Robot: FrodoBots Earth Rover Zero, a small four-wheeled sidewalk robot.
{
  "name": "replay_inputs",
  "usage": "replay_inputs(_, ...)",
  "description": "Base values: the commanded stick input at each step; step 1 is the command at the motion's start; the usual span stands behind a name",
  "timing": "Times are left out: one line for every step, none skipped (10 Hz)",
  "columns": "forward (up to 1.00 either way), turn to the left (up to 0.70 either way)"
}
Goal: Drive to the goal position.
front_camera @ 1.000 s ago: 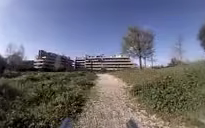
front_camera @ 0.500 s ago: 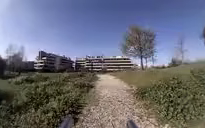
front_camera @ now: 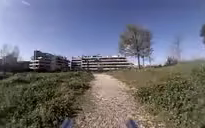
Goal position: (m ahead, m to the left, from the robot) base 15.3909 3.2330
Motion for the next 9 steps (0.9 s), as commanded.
replay_inputs(0.5, 0.0)
replay_inputs(0.5, 0.0)
replay_inputs(0.5, 0.0)
replay_inputs(0.5, 0.0)
replay_inputs(0.5, 0.0)
replay_inputs(0.5, 0.0)
replay_inputs(0.5, 0.0)
replay_inputs(0.5, 0.0)
replay_inputs(0.5, 0.0)
